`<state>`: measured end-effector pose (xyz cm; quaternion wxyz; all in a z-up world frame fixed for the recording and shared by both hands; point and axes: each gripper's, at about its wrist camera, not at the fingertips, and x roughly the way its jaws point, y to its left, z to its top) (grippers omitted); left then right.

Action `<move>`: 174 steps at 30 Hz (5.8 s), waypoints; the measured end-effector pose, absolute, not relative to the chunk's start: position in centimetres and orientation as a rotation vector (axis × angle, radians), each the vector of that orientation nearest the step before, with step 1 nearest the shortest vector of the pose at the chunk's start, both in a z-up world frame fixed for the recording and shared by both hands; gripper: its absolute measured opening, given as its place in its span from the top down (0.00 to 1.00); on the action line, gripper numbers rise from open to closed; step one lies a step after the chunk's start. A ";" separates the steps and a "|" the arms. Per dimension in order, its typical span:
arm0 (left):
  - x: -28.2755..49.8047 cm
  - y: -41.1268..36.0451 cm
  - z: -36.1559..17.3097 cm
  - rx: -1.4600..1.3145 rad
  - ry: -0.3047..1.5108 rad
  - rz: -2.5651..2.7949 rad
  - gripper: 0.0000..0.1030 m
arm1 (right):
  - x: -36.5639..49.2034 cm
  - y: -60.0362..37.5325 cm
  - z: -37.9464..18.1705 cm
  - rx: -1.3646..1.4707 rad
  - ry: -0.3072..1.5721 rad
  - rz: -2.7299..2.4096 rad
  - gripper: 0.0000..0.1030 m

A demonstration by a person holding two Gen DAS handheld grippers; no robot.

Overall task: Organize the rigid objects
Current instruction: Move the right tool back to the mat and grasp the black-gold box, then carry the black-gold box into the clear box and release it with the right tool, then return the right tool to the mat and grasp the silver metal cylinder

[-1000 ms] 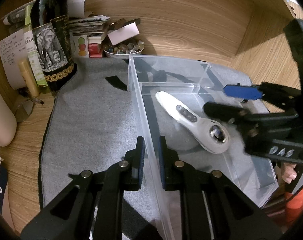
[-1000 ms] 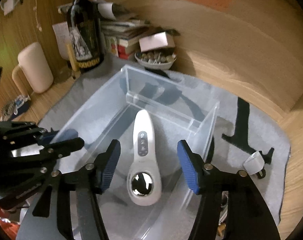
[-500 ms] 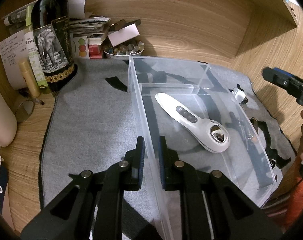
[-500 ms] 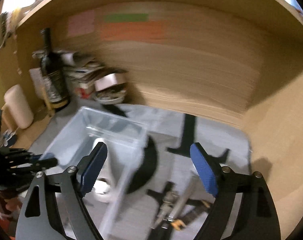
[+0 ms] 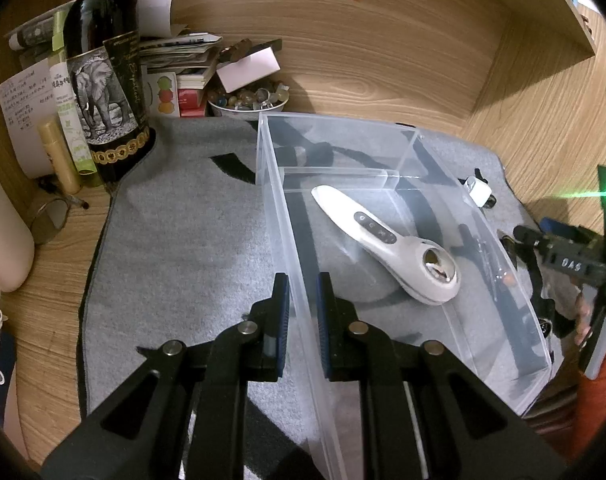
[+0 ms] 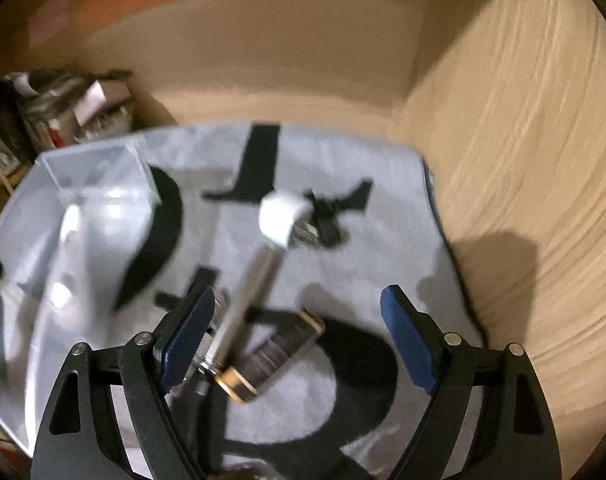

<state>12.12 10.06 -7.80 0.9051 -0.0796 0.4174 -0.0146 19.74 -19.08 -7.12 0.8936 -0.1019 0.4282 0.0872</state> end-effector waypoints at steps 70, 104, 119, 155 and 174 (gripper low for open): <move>12.0 10.1 -7.7 -0.160 0.864 -0.023 0.87 | 15.7 -9.3 0.1 -0.221 0.623 0.546 0.79; 12.3 10.0 -7.6 -0.167 0.864 -0.025 0.87 | 14.8 -0.7 -7.1 -0.459 0.901 0.756 0.79; 12.3 10.2 -7.7 -0.164 0.864 -0.022 0.87 | 14.9 -3.6 -3.3 -0.379 0.778 0.676 0.50; 12.2 10.2 -7.7 -0.159 0.865 -0.019 0.87 | 22.2 -19.6 -10.1 -0.166 1.011 0.265 0.30; 12.2 10.2 -7.7 -0.152 0.866 -0.013 0.87 | 18.8 -20.3 -9.1 -0.212 0.947 0.267 0.86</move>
